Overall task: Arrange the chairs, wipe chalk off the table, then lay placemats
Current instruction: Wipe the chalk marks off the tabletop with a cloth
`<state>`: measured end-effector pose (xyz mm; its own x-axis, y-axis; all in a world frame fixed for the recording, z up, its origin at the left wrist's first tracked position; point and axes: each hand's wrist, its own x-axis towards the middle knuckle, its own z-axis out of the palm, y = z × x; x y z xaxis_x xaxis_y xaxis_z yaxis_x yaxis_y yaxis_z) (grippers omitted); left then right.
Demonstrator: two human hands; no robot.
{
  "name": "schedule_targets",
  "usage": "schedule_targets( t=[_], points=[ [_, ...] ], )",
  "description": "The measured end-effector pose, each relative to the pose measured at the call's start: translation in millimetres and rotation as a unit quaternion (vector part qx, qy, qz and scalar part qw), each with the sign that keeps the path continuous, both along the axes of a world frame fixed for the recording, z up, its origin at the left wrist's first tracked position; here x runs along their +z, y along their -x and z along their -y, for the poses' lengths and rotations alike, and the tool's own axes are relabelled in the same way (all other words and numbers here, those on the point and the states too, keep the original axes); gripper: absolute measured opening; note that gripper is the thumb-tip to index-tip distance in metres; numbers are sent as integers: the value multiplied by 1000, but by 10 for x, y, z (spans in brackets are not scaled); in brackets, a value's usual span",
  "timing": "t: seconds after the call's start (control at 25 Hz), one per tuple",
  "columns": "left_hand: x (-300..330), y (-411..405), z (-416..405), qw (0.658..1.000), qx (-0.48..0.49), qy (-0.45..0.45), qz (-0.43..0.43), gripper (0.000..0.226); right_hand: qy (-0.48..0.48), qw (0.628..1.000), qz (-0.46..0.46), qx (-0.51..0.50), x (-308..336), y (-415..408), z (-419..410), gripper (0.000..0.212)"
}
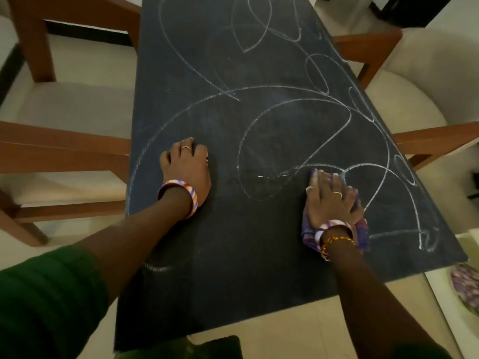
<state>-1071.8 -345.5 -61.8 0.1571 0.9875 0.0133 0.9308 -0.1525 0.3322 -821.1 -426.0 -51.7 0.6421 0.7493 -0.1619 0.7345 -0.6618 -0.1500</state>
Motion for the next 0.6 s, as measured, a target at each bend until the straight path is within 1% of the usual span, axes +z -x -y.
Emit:
schedule_targets(
  t=[0.04, 0.08, 0.16, 0.24, 0.28, 0.32, 0.36, 0.4, 0.52, 0.6],
  points=[
    [-1, -10, -3, 1000, 1, -4, -1, 30, 2, 1000, 5, -10, 3, 79, -43, 49],
    [1, -13, -7, 1000, 2, -8, 1, 31, 2, 1000, 13, 9, 1, 240, -90, 50],
    [2, -5, -16, 1000, 3, -11, 7, 31, -7, 993, 27, 113, -15, 715, -154, 51],
    [2, 7, -10, 1000, 4, -9, 9, 32, -11, 971, 18, 238, -16, 1190, -175, 53],
    [2, 14, -4, 1000, 4, -9, 9, 32, -4, 961, 10, 277, -29, 1314, -195, 54],
    [2, 23, -2, 1000, 2, -10, 12, 32, -1, 956, 6, 293, -37, 1323, -241, 53],
    [4, 36, -6, 1000, 1, -11, 16, 32, -3, 959, 7, 282, -52, 1213, -306, 52],
    [6, 43, -5, 1000, 0, -12, 21, 32, -9, 969, 12, 247, -68, 1022, -355, 50],
    [9, 41, 6, 1000, -3, -7, 29, 32, -12, 997, 12, 72, -55, 223, -354, 48],
    [8, 23, 2, 1000, -3, -7, 28, 33, -2, 999, -10, -43, 11, -113, -243, 49]
  ],
)
